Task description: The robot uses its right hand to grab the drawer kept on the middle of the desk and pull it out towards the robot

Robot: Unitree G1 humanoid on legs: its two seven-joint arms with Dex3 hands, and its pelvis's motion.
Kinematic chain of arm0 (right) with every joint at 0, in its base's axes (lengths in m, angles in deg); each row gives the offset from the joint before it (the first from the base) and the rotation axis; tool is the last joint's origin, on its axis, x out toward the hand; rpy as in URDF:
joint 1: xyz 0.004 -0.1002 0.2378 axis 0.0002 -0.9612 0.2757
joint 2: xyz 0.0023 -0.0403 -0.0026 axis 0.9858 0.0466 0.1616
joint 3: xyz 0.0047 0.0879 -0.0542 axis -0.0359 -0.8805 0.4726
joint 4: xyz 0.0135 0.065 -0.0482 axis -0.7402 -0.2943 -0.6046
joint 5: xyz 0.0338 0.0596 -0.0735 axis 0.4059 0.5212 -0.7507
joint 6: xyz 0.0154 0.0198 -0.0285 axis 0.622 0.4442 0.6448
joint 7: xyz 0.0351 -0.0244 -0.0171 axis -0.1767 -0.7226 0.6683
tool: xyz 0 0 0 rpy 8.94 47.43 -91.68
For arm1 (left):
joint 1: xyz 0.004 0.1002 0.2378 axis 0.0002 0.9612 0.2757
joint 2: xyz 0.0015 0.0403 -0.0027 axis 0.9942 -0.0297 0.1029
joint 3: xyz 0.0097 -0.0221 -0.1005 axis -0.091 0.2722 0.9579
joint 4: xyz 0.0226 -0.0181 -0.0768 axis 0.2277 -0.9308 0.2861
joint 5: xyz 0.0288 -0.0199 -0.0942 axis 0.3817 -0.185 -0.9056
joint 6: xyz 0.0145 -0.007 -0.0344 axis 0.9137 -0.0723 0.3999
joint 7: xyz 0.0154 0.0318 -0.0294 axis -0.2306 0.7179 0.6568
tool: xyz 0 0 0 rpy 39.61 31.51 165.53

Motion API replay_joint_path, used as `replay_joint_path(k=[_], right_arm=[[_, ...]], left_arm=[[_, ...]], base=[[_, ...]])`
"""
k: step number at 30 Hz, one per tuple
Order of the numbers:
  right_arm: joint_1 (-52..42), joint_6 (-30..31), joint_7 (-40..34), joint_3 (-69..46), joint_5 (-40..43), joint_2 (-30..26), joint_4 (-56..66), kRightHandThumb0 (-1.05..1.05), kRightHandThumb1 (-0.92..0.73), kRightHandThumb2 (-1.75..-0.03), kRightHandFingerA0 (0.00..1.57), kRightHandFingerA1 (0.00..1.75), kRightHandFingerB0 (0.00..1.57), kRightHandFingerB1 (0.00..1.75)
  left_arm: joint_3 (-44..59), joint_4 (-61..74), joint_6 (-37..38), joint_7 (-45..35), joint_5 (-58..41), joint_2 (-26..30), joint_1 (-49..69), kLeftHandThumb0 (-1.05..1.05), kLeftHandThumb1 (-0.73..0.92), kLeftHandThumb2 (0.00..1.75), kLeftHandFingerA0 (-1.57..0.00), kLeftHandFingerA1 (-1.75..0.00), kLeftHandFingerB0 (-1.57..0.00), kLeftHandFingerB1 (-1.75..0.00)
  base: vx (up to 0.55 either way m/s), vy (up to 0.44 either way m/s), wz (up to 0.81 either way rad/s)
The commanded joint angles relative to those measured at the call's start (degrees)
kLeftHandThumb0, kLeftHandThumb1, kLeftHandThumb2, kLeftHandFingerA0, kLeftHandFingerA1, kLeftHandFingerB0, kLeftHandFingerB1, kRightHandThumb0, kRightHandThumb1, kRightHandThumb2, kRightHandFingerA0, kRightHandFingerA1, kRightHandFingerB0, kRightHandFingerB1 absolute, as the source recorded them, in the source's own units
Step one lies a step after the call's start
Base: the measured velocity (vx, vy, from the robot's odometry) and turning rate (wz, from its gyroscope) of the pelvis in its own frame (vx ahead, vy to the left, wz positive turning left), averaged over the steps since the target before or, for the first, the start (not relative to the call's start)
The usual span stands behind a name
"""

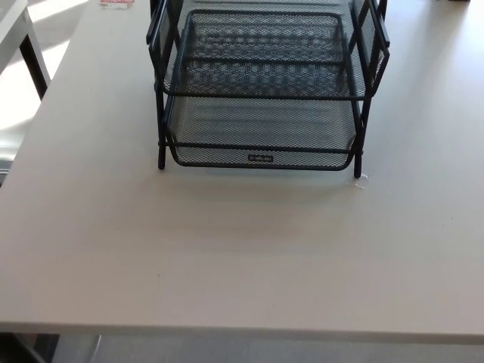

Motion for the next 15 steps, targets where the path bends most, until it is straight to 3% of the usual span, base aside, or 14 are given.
replay_joint_path(k=[1,2,3,4,5,6,7,8,9,11,12,13,14,15], right_arm=[[10.4,11.0,-1.5,-33.3,-8.3,-3.9,45.0,-0.82,-0.71,-0.62,0.01,0.66,0.04,0.36],[11.5,11.8,0.3,-33.0,-7.7,-4.3,46.1,-0.82,-0.71,-0.62,0.01,0.66,0.04,0.36],[12.9,10.4,-1.3,-32.0,-8.0,-4.3,45.8,-0.42,-0.33,-0.97,0.01,0.55,0.0,0.52],[14.9,9.3,-2.6,-30.5,-8.9,-4.8,45.5,-0.42,-0.32,-0.96,0.0,0.54,0.0,0.52],[15.5,9.0,-2.8,-30.1,-9.3,-4.9,45.6,-0.42,-0.32,-0.96,0.0,0.54,0.0,0.52],[19.7,8.0,-3.4,-27.4,-8.9,-5.2,46.3,-0.84,-0.53,-0.9,0.09,0.65,0.06,0.47],[20.6,7.7,-3.8,-25.9,-11.7,-6.4,45.7,-0.87,-0.72,-0.63,0.09,0.69,0.08,0.38],[22.2,5.0,-6.2,-24.1,-13.0,-7.4,43.2,-0.85,-0.56,-0.94,0.12,0.64,0.06,0.45],[26.6,7.8,-2.9,-20.5,-12.6,-7.6,43.8,-0.41,-0.31,-0.95,0.0,0.54,0.0,0.51],[28.4,9.6,-0.6,-19.1,-12.9,-7.3,44.6,-0.41,-0.31,-0.95,0.0,0.54,0.0,0.51],[32.1,4.8,-4.4,-16.5,-12.3,-6.2,42.8,-0.8,-0.49,-0.87,0.16,0.56,0.13,0.44],[34.5,5.9,-2.7,-14.4,-13.0,-5.8,43.3,-0.84,-0.54,-0.92,0.09,0.57,0.06,0.45],[35.8,5.9,-2.4,-13.5,-12.4,-4.7,43.4,-0.82,-0.65,-0.61,0.08,0.57,0.11,0.38],[37.2,5.6,-2.5,-12.8,-11.4,-3.6,43.4,-0.82,-0.65,-0.61,0.08,0.57,0.11,0.38]], left_arm=[[-3.0,-5.4,3.2,1.8,4.0,1.5,-3.0,-0.33,0.74,0.62,-0.47,-0.84,-0.44,-0.59],[-2.6,-4.0,2.7,1.8,4.0,1.7,-2.1,-0.33,0.74,0.62,-0.47,-0.84,-0.44,-0.59],[-2.2,-5.0,3.9,3.0,3.8,1.1,-2.0,-0.32,0.76,0.63,-0.46,-0.84,-0.45,-0.6],[-2.2,-5.3,4.0,3.4,3.7,0.7,-2.0,-0.32,0.73,0.62,-0.48,-0.78,-0.43,-0.52],[-2.2,-5.3,3.8,3.4,3.7,0.6,-2.0,-0.32,0.73,0.62,-0.48,-0.78,-0.43,-0.52],[-3.4,-7.4,3.8,3.3,4.1,0.6,-3.9,-0.32,0.74,0.62,-0.5,-0.83,-0.48,-0.59],[-4.3,-8.9,5.2,3.9,4.9,0.9,-4.6,-0.3,0.76,0.62,-0.51,-0.84,-0.46,-0.56],[-4.1,-7.7,5.5,3.7,5.0,1.3,-3.7,-0.3,0.75,0.62,-0.5,-0.78,-0.46,-0.54],[-3.5,-7.2,5.1,3.5,4.2,1.1,-3.4,-0.33,0.72,0.62,-0.49,-0.8,-0.49,-0.59],[-3.4,-7.4,5.0,3.5,3.9,1.0,-3.5,-0.33,0.72,0.62,-0.49,-0.8,-0.49,-0.59],[-3.9,-8.1,4.4,3.6,4.3,1.0,-3.9,-0.36,0.74,0.62,-0.5,-0.79,-0.47,-0.56],[-3.7,-7.4,4.1,2.7,3.8,1.3,-3.6,-0.36,0.72,0.62,-0.51,-0.8,-0.45,-0.55],[-3.6,-7.3,4.0,2.6,3.5,1.1,-3.6,-0.35,0.72,0.62,-0.5,-0.81,-0.47,-0.6],[-3.4,-7.3,3.9,2.7,3.3,0.9,-3.6,-0.35,0.72,0.62,-0.5,-0.81,-0.47,-0.6]], base=[[0.0,0.0,0.0],[0.0,0.0,0.0],[0.0,0.0,0.0],[0.0,0.0,0.0],[0.0,0.0,0.0],[0.0,0.0,0.0],[0.0,0.0,0.0],[0.0,0.0,0.0],[0.0,0.0,0.0],[0.0,0.0,0.0],[0.0,0.0,0.0],[0.0,0.0,0.0],[0.0,0.0,0.0],[0.0,0.0,0.0]])
